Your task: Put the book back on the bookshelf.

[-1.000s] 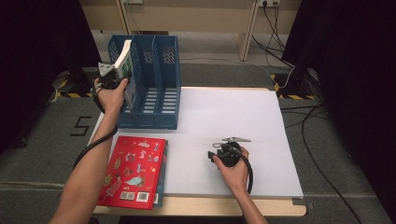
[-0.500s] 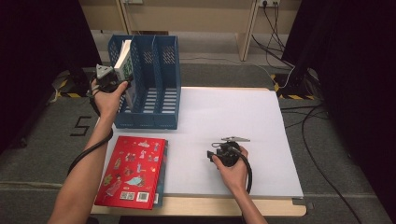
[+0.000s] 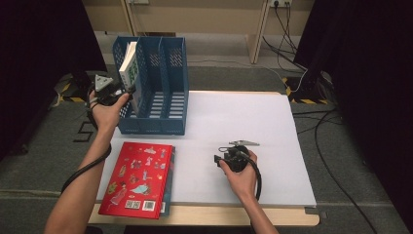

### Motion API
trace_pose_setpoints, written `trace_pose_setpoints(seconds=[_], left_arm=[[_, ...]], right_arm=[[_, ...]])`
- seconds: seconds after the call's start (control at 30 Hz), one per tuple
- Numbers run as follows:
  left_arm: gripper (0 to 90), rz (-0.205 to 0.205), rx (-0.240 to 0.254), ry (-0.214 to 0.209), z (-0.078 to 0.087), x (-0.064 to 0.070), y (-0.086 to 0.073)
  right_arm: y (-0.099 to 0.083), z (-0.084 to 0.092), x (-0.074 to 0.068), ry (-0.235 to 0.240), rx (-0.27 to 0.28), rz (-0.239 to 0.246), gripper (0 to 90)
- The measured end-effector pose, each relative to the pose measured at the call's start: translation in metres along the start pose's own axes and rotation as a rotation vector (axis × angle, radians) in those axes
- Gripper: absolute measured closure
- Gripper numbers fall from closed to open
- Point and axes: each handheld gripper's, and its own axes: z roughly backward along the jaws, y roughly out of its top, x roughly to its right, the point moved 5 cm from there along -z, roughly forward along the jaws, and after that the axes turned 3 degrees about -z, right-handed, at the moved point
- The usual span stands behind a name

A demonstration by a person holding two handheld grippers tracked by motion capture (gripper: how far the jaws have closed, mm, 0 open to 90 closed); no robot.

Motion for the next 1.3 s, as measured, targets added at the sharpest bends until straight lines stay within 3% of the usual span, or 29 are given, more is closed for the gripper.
trace_pose_setpoints(seconds=[0.43,0.63,1.0,1.3], left_arm=[[36.4,0.032,-0.045,-0.012,0.038,-0.003,-0.022],[37.3,0.047,-0.074,-0.049,0.061,0.002,-0.038],[42.4,0.070,-0.145,-0.102,0.101,0.012,-0.086],[49.0,0.075,-0.258,-0.167,0.128,0.018,-0.124]], right_arm=[[0.016,0.001,-0.013,0.009,0.005,0.023,53.1],[0.021,-0.004,-0.020,0.024,0.002,0.029,53.0],[0.032,-0.015,-0.041,0.068,-0.008,0.035,53.0],[0.034,-0.023,-0.054,0.092,-0.027,0.042,52.8]])
